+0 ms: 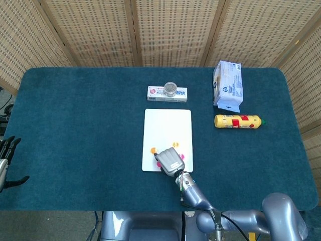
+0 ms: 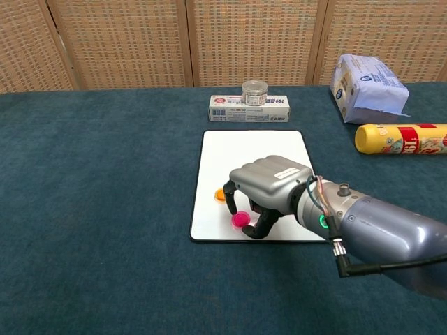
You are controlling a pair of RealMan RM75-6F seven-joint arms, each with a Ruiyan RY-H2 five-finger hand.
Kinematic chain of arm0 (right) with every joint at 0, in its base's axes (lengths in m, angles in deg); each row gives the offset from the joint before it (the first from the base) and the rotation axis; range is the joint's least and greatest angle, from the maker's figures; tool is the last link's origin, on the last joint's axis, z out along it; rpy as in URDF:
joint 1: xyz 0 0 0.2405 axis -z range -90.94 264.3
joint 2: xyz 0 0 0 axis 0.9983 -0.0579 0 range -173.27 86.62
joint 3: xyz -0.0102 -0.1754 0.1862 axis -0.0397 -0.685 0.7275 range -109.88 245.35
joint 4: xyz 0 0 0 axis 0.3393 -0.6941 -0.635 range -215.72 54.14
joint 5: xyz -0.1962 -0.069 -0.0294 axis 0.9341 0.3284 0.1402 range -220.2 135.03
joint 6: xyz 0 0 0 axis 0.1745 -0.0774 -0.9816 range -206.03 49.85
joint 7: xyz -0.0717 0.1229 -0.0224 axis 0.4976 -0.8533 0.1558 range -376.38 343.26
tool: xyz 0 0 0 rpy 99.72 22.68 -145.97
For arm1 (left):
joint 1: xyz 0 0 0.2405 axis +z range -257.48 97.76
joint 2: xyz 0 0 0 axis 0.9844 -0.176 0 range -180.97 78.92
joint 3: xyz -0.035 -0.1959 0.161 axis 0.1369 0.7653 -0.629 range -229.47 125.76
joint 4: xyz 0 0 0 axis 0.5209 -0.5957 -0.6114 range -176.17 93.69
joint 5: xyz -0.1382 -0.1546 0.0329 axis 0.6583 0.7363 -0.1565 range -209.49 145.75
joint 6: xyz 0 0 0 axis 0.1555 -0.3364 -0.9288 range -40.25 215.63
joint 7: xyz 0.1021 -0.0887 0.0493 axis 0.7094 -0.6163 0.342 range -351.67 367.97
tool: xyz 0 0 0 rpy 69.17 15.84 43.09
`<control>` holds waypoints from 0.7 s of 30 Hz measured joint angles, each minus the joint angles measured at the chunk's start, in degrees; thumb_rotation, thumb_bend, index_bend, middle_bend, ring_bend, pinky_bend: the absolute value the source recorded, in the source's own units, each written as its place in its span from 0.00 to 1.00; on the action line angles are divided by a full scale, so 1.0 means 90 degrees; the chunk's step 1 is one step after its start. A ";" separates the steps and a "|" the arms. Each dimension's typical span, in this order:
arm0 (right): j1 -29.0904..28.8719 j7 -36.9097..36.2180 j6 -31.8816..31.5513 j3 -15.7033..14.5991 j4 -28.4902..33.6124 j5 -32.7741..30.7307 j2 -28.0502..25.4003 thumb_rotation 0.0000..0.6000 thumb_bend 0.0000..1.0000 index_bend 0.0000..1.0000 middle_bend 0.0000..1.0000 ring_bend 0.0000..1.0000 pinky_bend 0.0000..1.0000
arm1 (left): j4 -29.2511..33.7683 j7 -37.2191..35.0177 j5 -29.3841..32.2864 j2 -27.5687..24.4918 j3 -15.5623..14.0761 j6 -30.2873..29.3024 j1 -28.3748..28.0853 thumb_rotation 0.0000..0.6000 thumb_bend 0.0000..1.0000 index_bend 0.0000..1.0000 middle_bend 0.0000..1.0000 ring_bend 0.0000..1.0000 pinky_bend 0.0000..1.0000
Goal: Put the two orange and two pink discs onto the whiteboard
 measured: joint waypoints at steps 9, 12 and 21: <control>-0.0004 -0.0053 -0.0062 -0.0020 0.0030 0.0063 -0.0035 1.00 0.41 0.43 0.99 0.92 1.00 | -0.0006 -0.0008 -0.0005 0.0001 -0.0001 -0.0002 0.0001 1.00 0.00 0.00 0.00 0.00 0.00; 0.0002 -0.0078 -0.0075 -0.0029 0.0067 0.0075 -0.0049 1.00 0.41 0.42 0.99 0.92 1.00 | -0.0002 0.0003 -0.0004 0.0004 0.0000 -0.0004 0.0001 1.00 0.00 0.00 0.00 0.00 0.00; -0.0020 -0.0017 -0.0120 -0.0044 0.0065 0.0052 -0.0064 1.00 0.41 0.32 0.99 0.92 1.00 | 0.0004 0.0016 -0.0003 0.0003 0.0001 -0.0011 0.0004 1.00 0.00 0.00 0.00 0.00 0.00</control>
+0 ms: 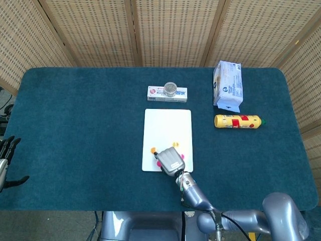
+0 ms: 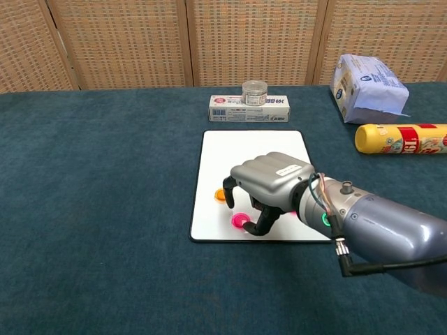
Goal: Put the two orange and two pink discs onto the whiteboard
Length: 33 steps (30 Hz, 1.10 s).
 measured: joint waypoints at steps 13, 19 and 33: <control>0.0132 -0.0243 -0.0314 -0.0004 0.0480 0.0492 -0.0415 1.00 0.41 0.31 0.99 0.92 1.00 | -0.0012 -0.0091 0.0000 -0.0024 0.0005 0.0018 -0.0006 1.00 0.00 0.00 0.00 0.00 0.00; 0.0553 -0.1088 -0.0778 -0.0085 0.1053 0.1315 -0.1398 1.00 0.41 0.31 0.85 0.81 0.99 | -0.0022 -0.0205 -0.0116 -0.0061 -0.0021 -0.0052 0.0023 1.00 0.00 0.00 0.00 0.00 0.00; 0.2746 -0.5049 -0.2722 -0.0749 0.0850 0.3049 -0.3902 1.00 0.00 0.08 0.00 0.00 0.10 | -0.0082 -0.0150 -0.0475 0.0085 -0.0086 -0.0578 0.0225 1.00 0.00 0.00 0.00 0.00 0.00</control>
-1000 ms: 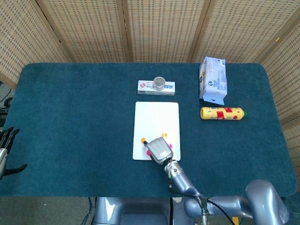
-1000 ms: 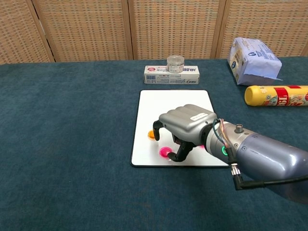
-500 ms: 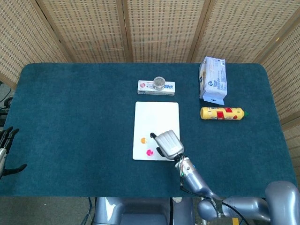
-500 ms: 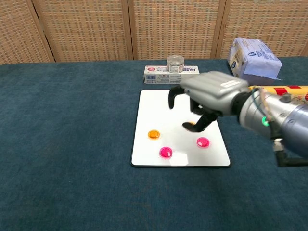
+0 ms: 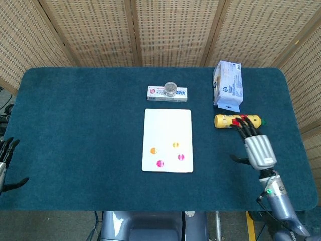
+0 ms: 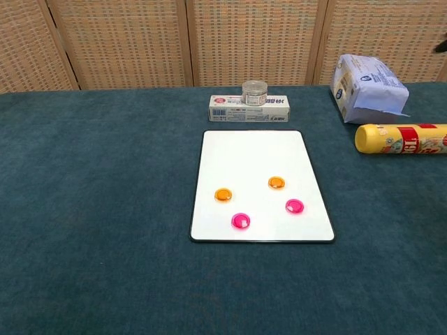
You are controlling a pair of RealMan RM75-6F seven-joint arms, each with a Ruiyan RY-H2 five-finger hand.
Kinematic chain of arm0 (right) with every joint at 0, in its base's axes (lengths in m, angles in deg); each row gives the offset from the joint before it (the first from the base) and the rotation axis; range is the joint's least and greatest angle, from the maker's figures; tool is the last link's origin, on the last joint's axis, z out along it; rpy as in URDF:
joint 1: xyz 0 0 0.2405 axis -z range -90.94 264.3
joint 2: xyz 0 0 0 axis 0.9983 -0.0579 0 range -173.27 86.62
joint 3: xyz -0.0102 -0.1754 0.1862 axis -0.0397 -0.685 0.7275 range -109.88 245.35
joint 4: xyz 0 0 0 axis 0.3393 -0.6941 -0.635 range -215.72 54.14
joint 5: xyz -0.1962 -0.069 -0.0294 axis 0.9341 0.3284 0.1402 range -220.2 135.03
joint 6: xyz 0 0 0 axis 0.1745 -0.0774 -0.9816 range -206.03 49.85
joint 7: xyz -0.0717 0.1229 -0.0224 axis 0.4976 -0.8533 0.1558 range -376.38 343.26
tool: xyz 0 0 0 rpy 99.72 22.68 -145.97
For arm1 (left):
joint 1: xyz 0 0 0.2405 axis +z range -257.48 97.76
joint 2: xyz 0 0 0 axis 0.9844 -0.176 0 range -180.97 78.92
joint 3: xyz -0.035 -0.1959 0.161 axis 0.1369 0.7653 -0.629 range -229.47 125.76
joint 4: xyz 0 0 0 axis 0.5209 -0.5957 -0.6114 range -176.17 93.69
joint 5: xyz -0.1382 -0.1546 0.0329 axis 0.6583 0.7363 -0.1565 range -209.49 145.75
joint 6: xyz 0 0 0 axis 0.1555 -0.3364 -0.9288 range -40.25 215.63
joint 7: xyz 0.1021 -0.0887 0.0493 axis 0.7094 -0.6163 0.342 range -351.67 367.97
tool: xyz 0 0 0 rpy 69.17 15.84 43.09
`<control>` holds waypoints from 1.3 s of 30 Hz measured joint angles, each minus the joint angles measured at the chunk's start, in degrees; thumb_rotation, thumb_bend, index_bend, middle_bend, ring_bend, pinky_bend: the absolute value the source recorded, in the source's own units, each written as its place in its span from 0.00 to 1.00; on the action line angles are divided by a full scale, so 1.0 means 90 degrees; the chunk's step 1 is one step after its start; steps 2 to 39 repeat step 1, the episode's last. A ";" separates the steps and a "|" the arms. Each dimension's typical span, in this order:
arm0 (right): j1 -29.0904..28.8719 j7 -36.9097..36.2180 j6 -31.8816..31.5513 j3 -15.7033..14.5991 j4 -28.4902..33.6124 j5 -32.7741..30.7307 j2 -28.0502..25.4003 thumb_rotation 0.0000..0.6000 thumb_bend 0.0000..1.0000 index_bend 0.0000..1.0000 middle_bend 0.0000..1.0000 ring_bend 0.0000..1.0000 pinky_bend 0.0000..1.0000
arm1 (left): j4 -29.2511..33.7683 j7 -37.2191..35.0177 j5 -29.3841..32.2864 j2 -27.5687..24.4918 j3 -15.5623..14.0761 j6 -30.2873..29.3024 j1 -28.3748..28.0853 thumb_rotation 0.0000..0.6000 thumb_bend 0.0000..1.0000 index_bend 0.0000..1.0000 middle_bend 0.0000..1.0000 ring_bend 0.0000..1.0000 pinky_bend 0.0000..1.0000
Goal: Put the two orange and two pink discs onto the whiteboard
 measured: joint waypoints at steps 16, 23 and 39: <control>0.0171 -0.0204 -0.0150 -0.0031 -0.0078 0.0030 -0.0047 1.00 0.00 0.06 0.00 0.00 0.08 | -0.0013 0.0018 -0.0002 0.0026 0.0006 -0.0043 0.0015 1.00 0.00 0.00 0.00 0.00 0.00; 0.0171 -0.0204 -0.0150 -0.0031 -0.0078 0.0030 -0.0047 1.00 0.00 0.06 0.00 0.00 0.08 | -0.0013 0.0018 -0.0002 0.0026 0.0006 -0.0043 0.0015 1.00 0.00 0.00 0.00 0.00 0.00; 0.0171 -0.0204 -0.0150 -0.0031 -0.0078 0.0030 -0.0047 1.00 0.00 0.06 0.00 0.00 0.08 | -0.0013 0.0018 -0.0002 0.0026 0.0006 -0.0043 0.0015 1.00 0.00 0.00 0.00 0.00 0.00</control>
